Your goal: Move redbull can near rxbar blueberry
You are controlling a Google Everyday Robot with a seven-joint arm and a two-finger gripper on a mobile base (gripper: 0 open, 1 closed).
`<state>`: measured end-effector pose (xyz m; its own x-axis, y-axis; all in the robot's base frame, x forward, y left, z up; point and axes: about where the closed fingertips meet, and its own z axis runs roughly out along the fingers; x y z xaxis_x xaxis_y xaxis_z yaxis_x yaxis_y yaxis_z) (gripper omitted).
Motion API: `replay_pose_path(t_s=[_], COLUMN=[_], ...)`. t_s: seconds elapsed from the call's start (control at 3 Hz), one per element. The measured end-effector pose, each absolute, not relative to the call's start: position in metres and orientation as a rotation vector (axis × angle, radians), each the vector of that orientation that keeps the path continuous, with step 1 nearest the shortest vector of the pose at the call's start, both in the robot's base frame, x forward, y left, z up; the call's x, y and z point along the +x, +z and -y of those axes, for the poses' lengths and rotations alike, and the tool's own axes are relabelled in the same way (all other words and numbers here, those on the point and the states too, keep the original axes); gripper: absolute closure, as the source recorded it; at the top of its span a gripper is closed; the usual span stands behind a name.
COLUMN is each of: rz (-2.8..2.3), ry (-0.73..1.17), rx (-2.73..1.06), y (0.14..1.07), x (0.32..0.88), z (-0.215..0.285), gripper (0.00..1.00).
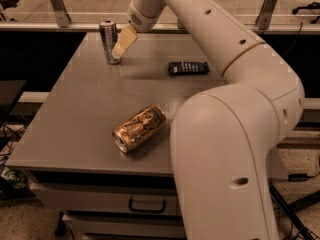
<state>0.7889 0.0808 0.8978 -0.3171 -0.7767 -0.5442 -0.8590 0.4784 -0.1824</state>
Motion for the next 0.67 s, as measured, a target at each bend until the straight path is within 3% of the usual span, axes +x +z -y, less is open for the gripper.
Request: replay_pose_path(t_s=[0.67], rz=[-2.084], ry=[0.232], rx=[-1.277], y=[0.9127], x=[0.8044], z=[-0.0962], gripper=[0.0])
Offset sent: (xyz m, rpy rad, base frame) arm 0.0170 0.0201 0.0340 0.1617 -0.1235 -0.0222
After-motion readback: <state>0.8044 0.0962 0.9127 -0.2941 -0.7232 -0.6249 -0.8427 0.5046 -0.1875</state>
